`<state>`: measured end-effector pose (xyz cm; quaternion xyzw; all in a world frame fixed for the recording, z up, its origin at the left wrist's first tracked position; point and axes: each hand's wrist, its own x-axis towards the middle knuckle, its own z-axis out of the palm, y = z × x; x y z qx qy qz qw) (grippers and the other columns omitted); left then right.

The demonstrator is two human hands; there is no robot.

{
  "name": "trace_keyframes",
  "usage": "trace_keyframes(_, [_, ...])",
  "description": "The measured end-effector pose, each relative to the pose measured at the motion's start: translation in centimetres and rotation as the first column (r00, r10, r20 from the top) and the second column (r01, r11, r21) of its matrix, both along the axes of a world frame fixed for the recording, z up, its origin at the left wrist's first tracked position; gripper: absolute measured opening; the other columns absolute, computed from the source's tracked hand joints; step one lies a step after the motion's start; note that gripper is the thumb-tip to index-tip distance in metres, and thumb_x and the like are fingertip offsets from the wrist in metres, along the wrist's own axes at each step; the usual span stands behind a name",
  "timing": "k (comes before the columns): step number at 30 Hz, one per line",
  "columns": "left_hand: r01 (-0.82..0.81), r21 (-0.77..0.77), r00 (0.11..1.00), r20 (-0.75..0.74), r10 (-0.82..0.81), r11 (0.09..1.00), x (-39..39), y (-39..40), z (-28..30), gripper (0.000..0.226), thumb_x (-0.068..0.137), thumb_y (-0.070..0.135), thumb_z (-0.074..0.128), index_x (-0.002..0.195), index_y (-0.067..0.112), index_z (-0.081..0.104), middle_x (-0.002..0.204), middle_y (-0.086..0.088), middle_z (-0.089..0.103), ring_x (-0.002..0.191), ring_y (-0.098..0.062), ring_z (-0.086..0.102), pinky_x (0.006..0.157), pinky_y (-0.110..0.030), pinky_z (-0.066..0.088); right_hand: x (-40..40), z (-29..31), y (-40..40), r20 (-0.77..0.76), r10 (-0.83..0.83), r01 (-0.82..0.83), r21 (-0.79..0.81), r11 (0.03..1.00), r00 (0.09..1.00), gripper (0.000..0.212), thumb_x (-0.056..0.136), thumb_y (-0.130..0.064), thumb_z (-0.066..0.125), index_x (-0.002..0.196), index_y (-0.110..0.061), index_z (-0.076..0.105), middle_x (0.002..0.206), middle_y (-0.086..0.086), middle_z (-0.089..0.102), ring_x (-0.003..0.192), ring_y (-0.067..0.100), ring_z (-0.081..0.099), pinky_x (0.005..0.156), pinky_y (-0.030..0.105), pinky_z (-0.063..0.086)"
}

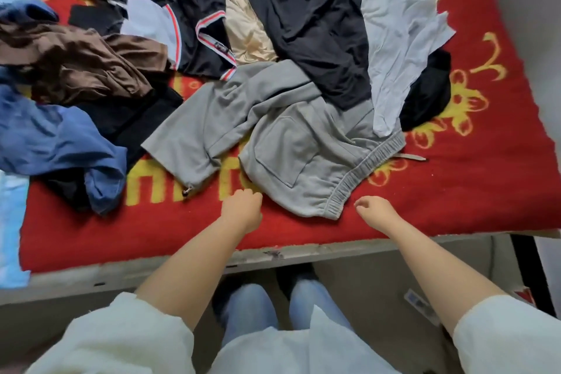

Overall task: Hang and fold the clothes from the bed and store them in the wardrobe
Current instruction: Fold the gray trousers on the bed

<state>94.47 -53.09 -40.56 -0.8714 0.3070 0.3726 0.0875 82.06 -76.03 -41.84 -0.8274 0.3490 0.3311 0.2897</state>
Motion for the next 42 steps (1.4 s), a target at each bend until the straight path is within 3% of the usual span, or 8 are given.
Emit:
trace_keyframes(11, [0.213,-0.186,0.977,0.044,-0.209,0.959,-3.4,-9.3,-14.3,0.075,0.061,0.038,0.082,0.125,0.012,0.054,0.134,-0.016,0.047,0.126,-0.028,0.046,0.098,-0.038,0.041,2.8,-11.9,-10.0,-0.227,0.451,-0.497,-0.228,0.837,0.863,0.072,0.087,-0.001,0.044,0.147,-0.024,0.012,0.156,-0.002,-0.005,0.144,0.024,-0.004,0.113,0.045,0.011])
trace_keyframes(14, [0.359,-0.261,0.933,0.122,-0.338,0.896,-3.4,-9.8,-16.4,0.074,0.040,0.030,0.089,0.109,0.013,0.068,0.118,-0.019,0.062,0.111,-0.028,0.060,0.087,-0.052,0.047,3.4,-14.1,-11.5,-0.093,0.555,-0.539,-0.413,0.734,0.827,0.066,0.080,0.002,0.053,0.139,-0.022,0.037,0.154,0.009,0.016,0.142,0.033,0.010,0.110,0.054,0.013])
trace_keyframes(17, [0.494,-0.385,0.868,0.269,-0.418,0.780,-3.8,-10.7,-18.3,0.037,0.068,0.015,0.060,0.105,0.019,0.067,0.101,-0.013,0.069,0.094,-0.027,0.067,0.079,-0.046,0.050,3.3,-15.5,-12.2,0.032,0.600,-0.523,-0.454,0.722,0.799,0.057,0.065,0.011,0.062,0.118,-0.009,0.059,0.139,0.022,0.041,0.133,0.043,0.031,0.104,0.064,0.016])
trace_keyframes(20, [0.245,-0.523,0.969,0.106,-0.223,0.816,-3.2,-12.8,-17.2,0.024,0.070,0.001,0.039,0.082,0.007,0.059,0.070,-0.011,0.063,0.063,-0.025,0.063,0.060,-0.030,0.041,3.5,-15.8,-12.3,0.082,0.580,-0.488,-0.452,0.747,0.811,0.049,0.068,0.011,0.058,0.114,-0.006,0.059,0.135,0.021,0.046,0.133,0.041,0.032,0.104,0.064,0.012])
trace_keyframes(23, [-0.273,-0.509,0.962,-0.148,0.229,0.816,-0.2,-13.8,-14.3,0.021,0.085,-0.002,0.039,0.100,-0.002,0.054,0.093,-0.017,0.061,0.087,-0.031,0.056,0.066,-0.032,0.034,4.0,-14.9,-12.3,0.039,0.538,-0.484,-0.385,0.786,0.842,0.051,0.075,0.002,0.060,0.124,-0.010,0.051,0.137,0.011,0.044,0.138,0.029,0.025,0.110,0.056,0.006])
trace_keyframes(36, [-0.843,-0.522,0.393,-0.762,0.514,-0.128,8.3,-5.9,5.7,0.015,0.065,0.006,0.036,0.068,0.009,0.050,0.051,0.013,0.056,0.052,0.003,0.052,0.053,-0.014,0.042,10.4,-4.4,-8.0,0.244,0.374,-0.289,-0.322,0.901,0.895,0.020,0.078,-0.003,0.055,0.093,-0.010,0.067,0.093,0.013,0.066,0.098,0.034,0.056,0.090,0.038,0.034])
trace_keyframes(39, [-0.826,-0.559,0.460,-0.741,0.489,-0.072,10.3,-3.6,9.7,0.009,0.060,0.013,0.041,0.067,0.009,0.045,0.056,0.008,0.055,0.054,0.000,0.051,0.053,-0.016,0.042,10.8,-0.5,-8.4,0.346,0.163,-0.069,-0.268,0.961,0.924,0.025,0.079,-0.001,0.054,0.100,-0.007,0.065,0.103,0.016,0.062,0.100,0.037,0.055,0.080,0.039,0.041])
trace_keyframes(42, [-0.750,-0.587,0.647,-0.552,0.526,0.307,11.0,-1.2,11.6,0.054,0.057,0.050,0.059,0.088,0.006,0.056,0.085,-0.001,0.066,0.081,-0.014,0.061,0.074,-0.028,0.047,10.4,3.4,-7.4,0.358,-0.026,0.079,-0.133,0.988,0.933,0.028,0.083,0.004,0.046,0.106,-0.004,0.060,0.105,0.022,0.058,0.100,0.038,0.055,0.078,0.038,0.043])
